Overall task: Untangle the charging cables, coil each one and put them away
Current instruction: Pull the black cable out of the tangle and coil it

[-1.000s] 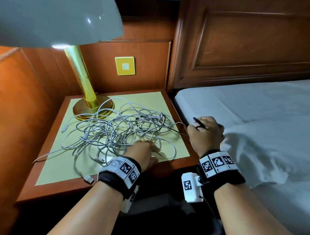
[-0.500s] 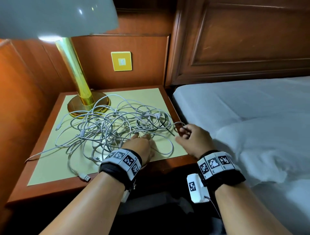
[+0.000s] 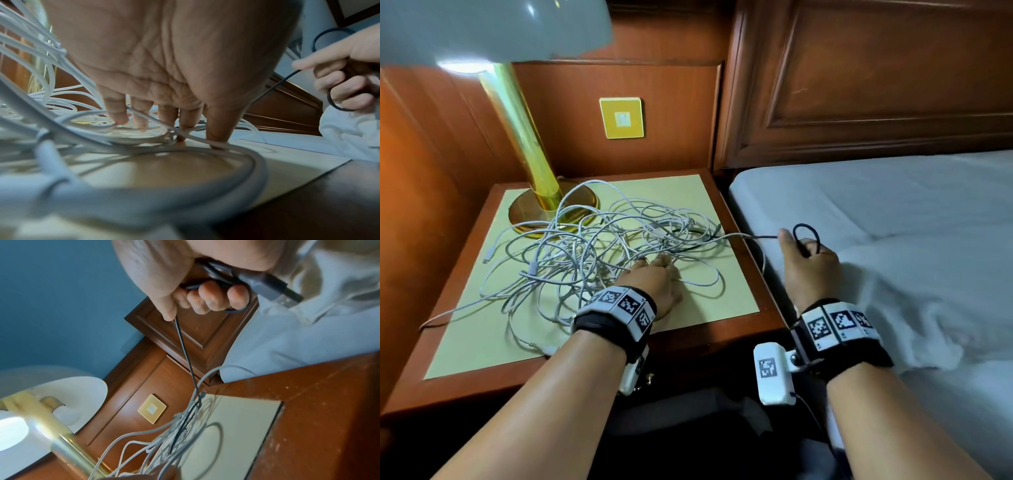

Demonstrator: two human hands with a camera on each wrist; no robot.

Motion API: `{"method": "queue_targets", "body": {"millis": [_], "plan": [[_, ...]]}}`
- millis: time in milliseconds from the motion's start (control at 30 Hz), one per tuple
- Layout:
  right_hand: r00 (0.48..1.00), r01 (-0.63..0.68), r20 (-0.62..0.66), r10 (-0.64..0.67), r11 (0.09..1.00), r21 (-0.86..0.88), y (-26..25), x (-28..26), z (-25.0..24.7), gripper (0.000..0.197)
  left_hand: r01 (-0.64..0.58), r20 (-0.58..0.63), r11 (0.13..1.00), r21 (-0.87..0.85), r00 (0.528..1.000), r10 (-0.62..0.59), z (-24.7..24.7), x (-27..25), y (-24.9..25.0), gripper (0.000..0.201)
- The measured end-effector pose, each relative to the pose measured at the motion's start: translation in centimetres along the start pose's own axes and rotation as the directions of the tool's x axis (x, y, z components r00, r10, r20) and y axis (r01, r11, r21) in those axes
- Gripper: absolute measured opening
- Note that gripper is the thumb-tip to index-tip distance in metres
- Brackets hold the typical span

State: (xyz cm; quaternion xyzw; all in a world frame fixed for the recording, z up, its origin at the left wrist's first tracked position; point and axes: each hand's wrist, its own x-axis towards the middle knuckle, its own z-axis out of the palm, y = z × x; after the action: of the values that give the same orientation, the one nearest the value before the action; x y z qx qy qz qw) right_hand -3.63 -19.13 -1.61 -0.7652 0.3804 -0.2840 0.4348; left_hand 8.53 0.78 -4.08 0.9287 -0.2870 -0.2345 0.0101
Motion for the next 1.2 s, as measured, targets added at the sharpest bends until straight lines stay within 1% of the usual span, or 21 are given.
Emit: {"method": "queue_targets", "body": {"millis": [33, 100, 200, 233, 300, 367, 400, 433, 467, 500, 533, 567, 600, 667, 700, 733, 800, 933, 1100, 1167, 1200], "plan": [[1.000, -0.013, -0.011, 0.014, 0.999, 0.036, -0.1, 0.1, -0.2, 0.048, -0.001, -0.004, 1.000, -0.003, 1.000, 0.001, -0.1, 0.0, 0.0, 0.035], [1.000, -0.028, -0.009, 0.030, 0.991, 0.134, 0.0, -0.1, -0.2, 0.041, -0.023, -0.028, 1.000, -0.004, 0.999, 0.022, 0.0, 0.1, -0.1, 0.043], [0.999, -0.026, 0.045, 0.012, 0.950, 0.310, -0.1, -0.4, 0.5, 0.032, -0.033, -0.077, 0.999, -0.008, 0.997, 0.032, 0.0, 0.2, -0.3, 0.049], [0.997, -0.049, 0.079, 0.022, 0.931, 0.362, -0.2, -0.5, 0.8, 0.029, -0.038, -0.098, 0.999, 0.007, 0.994, 0.038, 0.0, 0.3, -0.3, 0.049], [0.977, -0.147, 0.203, 0.062, 0.888, 0.437, -0.4, -0.6, 1.2, 0.021, -0.051, -0.154, 0.998, 0.036, 0.987, 0.056, 0.0, 0.2, -0.4, 0.045], [0.948, -0.202, 0.310, 0.064, 0.877, 0.437, -0.4, -0.7, 1.4, 0.024, -0.060, -0.200, 0.997, 0.056, 0.977, 0.070, -0.1, 0.1, -0.4, 0.045], [0.942, -0.200, 0.329, 0.065, 0.895, 0.398, -0.3, -0.8, 1.6, 0.023, -0.065, -0.214, 0.996, 0.065, 0.974, 0.078, -0.1, 0.0, -0.4, 0.046], [0.946, -0.177, 0.317, 0.068, 0.928, 0.327, -0.2, -0.9, 1.9, 0.016, -0.071, -0.224, 0.995, 0.069, 0.971, 0.085, -0.2, -0.1, -0.3, 0.047], [0.955, -0.131, 0.290, 0.065, 0.968, 0.213, -0.1, -1.1, 2.1, 0.010, -0.080, -0.230, 0.995, 0.067, 0.969, 0.093, -0.2, -0.1, -0.3, 0.047], [0.965, -0.073, 0.258, 0.054, 0.995, 0.067, 0.1, -1.2, 2.3, 0.012, -0.090, -0.230, 0.994, 0.065, 0.968, 0.102, -0.2, -0.1, -0.3, 0.048], [0.971, -0.016, 0.235, 0.034, 0.997, -0.078, 0.3, -1.2, 2.6, 0.015, -0.100, -0.229, 0.993, 0.066, 0.967, 0.112, -0.2, -0.2, -0.2, 0.049], [0.972, 0.030, 0.236, 0.017, 0.981, -0.194, 0.4, -1.2, 2.7, 0.017, -0.109, -0.230, 0.992, 0.066, 0.966, 0.122, -0.2, -0.3, -0.1, 0.049], [0.961, 0.058, 0.275, 0.021, 0.960, -0.275, 0.5, -1.3, 2.9, 0.023, -0.123, -0.229, 0.990, 0.064, 0.964, 0.134, -0.2, -0.3, -0.1, 0.048], [0.905, 0.121, 0.421, 0.065, 0.909, -0.399, 0.6, -1.5, 3.1, 0.038, -0.150, -0.221, 0.987, 0.063, 0.962, 0.160, -0.1, -0.3, -0.1, 0.045], [0.872, 0.165, 0.482, 0.089, 0.872, -0.461, 0.7, -1.6, 3.3, 0.042, -0.157, -0.215, 0.986, 0.064, 0.962, 0.167, -0.1, -0.3, -0.1, 0.044], [0.851, 0.210, 0.515, 0.103, 0.832, -0.514, 0.7, -1.7, 3.5, 0.041, -0.160, -0.210, 0.985, 0.061, 0.963, 0.170, 0.0, -0.3, -0.1, 0.044], [0.849, 0.263, 0.519, 0.101, 0.771, -0.580, 0.5, -1.6, 3.6, 0.029, -0.164, -0.205, 0.985, 0.052, 0.964, 0.172, 0.2, -0.2, -0.3, 0.043], [0.848, 0.268, 0.511, 0.144, 0.715, -0.646, 0.2, -1.6, 3.5, 0.021, -0.170, -0.203, 0.985, 0.040, 0.963, 0.175, 0.4, -0.2, -0.6, 0.044], [0.885, 0.157, 0.409, 0.223, 0.683, -0.713, 0.3, -1.3, 3.2, 0.018, -0.179, -0.190, 0.982, 0.058, 0.964, 0.187, 0.6, -0.1, -0.9, 0.044], [0.885, 0.120, 0.386, 0.261, 0.673, -0.730, 0.0, -1.3, 2.7, 0.019, -0.179, -0.179, 0.983, 0.051, 0.966, 0.185, 0.7, -0.1, -1.0, 0.044], [0.888, 0.096, 0.372, 0.271, 0.680, -0.726, -0.1, -1.4, 2.4, 0.023, -0.177, -0.174, 0.983, 0.048, 0.968, 0.183, 0.7, 0.0, -1.0, 0.044]]}}
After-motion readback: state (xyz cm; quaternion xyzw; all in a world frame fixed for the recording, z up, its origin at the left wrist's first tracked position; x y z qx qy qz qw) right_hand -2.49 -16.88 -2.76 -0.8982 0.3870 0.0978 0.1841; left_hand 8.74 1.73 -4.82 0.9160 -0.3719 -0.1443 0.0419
